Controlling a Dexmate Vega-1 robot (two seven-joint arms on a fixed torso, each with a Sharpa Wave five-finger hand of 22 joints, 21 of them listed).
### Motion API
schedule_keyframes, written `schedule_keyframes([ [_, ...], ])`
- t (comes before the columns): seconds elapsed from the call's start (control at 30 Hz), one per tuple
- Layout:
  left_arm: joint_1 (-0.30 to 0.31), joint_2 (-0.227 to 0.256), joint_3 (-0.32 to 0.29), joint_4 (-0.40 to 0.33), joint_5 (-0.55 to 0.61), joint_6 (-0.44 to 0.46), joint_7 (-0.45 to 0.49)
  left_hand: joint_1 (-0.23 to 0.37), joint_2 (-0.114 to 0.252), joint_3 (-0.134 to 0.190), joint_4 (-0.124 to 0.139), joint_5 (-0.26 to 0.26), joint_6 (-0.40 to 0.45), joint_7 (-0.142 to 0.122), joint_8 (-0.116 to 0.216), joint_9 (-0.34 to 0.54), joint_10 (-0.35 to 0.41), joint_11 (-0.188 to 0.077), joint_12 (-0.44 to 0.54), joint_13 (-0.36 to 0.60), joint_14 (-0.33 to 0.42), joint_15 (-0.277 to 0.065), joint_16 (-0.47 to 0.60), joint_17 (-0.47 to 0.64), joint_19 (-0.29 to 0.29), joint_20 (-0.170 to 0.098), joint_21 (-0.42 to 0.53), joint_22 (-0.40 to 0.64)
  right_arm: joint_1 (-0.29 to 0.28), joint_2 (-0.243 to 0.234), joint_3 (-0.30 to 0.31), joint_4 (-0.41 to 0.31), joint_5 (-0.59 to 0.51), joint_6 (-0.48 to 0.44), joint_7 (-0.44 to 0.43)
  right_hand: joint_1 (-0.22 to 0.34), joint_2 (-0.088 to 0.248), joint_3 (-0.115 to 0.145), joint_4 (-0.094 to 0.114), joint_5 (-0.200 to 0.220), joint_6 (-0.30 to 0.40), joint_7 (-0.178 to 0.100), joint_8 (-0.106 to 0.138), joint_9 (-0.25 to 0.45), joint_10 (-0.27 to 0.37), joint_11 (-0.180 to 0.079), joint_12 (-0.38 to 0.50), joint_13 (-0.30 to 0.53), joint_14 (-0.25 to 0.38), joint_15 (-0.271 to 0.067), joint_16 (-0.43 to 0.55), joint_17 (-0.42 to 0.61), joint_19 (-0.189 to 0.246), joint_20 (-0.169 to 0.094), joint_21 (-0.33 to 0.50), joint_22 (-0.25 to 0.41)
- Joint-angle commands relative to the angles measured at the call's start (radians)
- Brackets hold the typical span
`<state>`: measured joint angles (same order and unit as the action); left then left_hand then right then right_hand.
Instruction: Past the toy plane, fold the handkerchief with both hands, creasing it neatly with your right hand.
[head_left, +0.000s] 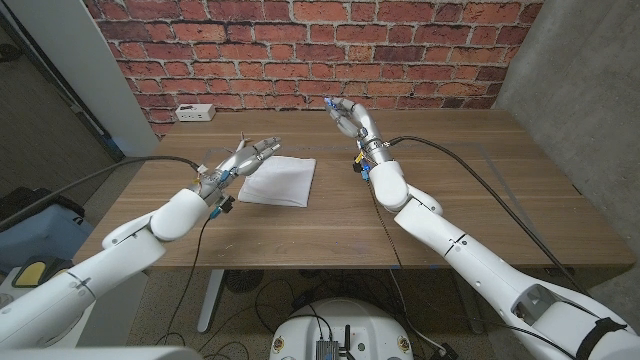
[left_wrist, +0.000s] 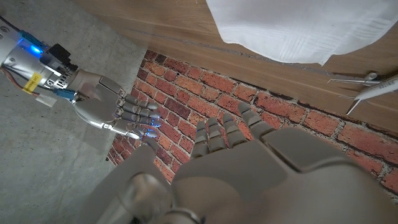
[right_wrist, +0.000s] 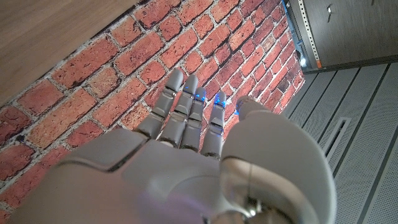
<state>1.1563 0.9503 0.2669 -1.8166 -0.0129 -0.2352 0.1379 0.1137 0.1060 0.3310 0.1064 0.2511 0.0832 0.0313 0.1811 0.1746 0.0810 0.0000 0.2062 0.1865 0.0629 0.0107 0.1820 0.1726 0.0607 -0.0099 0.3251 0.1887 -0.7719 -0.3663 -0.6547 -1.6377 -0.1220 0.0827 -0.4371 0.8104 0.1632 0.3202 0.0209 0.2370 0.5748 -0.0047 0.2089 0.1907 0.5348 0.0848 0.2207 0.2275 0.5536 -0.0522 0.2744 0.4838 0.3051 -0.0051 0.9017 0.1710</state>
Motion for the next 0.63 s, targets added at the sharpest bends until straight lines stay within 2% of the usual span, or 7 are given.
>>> schedule_keyframes([
  [0.03,-0.07,-0.008,0.021,0.083,-0.027,-0.104,-0.063,0.002,0.023,0.008,-0.001,-0.001,-0.013,0.008,-0.005,0.001,-0.016,0.0,-0.008,0.001,-0.015,-0.001,-0.004,0.001,-0.003,-0.009,-0.005,0.001,-0.062,-0.016,0.047,-0.044,0.062,0.004,-0.026,-0.006,-0.013,0.014,-0.006,0.009,0.001,0.018,-0.006,0.004,-0.019,0.008,-0.012,0.0,-0.026,0.008,-0.017,-0.016,0.001,-0.001,-0.015,-0.003],
  [0.3,-0.087,-0.025,0.016,0.128,-0.065,-0.168,-0.076,0.003,0.023,0.01,0.0,-0.003,-0.043,0.006,-0.01,0.001,-0.032,-0.002,-0.013,0.001,-0.029,0.001,-0.007,0.001,-0.013,-0.007,-0.013,0.001,-0.118,-0.013,0.08,-0.068,0.081,0.021,-0.085,-0.017,-0.021,0.018,-0.011,0.013,-0.001,0.029,-0.009,0.004,-0.025,0.016,-0.016,-0.003,-0.035,0.024,-0.028,-0.032,-0.005,0.034,-0.03,-0.005],
  [0.43,-0.09,-0.023,0.015,0.134,-0.069,-0.169,-0.082,0.004,0.022,0.01,0.0,-0.003,-0.049,0.007,-0.01,0.001,-0.037,-0.001,-0.014,0.001,-0.033,0.002,-0.007,0.001,-0.016,-0.005,-0.015,0.001,-0.141,-0.013,0.094,-0.089,0.07,-0.001,-0.123,-0.035,-0.027,0.023,-0.016,0.019,0.007,0.037,-0.009,0.004,-0.02,0.02,-0.016,-0.007,-0.051,0.032,-0.043,-0.053,-0.062,0.07,-0.071,-0.008],
  [0.47,-0.089,-0.022,0.013,0.134,-0.07,-0.168,-0.083,0.004,0.022,0.01,0.0,-0.003,-0.051,0.007,-0.01,0.001,-0.039,0.001,-0.015,0.001,-0.033,0.002,-0.007,0.001,-0.017,-0.005,-0.016,0.001,-0.145,-0.011,0.095,-0.092,0.062,-0.006,-0.136,-0.047,-0.026,0.027,-0.016,0.021,0.01,0.035,-0.009,0.003,-0.017,0.019,-0.015,-0.009,-0.058,0.03,-0.049,-0.064,-0.103,0.092,-0.098,-0.008],
  [0.57,-0.093,-0.02,0.013,0.14,-0.084,-0.167,-0.095,0.004,0.022,0.01,0.0,-0.004,-0.053,0.008,-0.01,0.001,-0.039,-0.002,-0.014,0.0,-0.035,0.002,-0.007,0.001,-0.018,-0.004,-0.016,0.001,-0.16,0.003,0.1,-0.099,0.05,-0.01,-0.176,-0.062,-0.026,0.033,-0.019,0.025,0.013,0.032,-0.011,0.003,-0.017,0.013,-0.017,-0.012,-0.073,0.031,-0.059,-0.08,-0.157,0.111,-0.136,-0.008],
  [0.63,-0.091,-0.022,0.009,0.143,-0.093,-0.17,-0.095,0.004,0.022,0.011,0.0,-0.004,-0.054,0.009,-0.009,0.001,-0.04,0.0,-0.015,0.0,-0.035,0.002,-0.007,0.001,-0.019,-0.002,-0.017,0.001,-0.166,0.005,0.102,-0.105,0.044,-0.006,-0.189,-0.069,-0.024,0.037,-0.021,0.027,0.026,0.029,-0.007,0.002,-0.012,0.01,-0.015,-0.014,-0.075,0.028,-0.061,-0.087,-0.185,0.109,-0.155,-0.007],
])
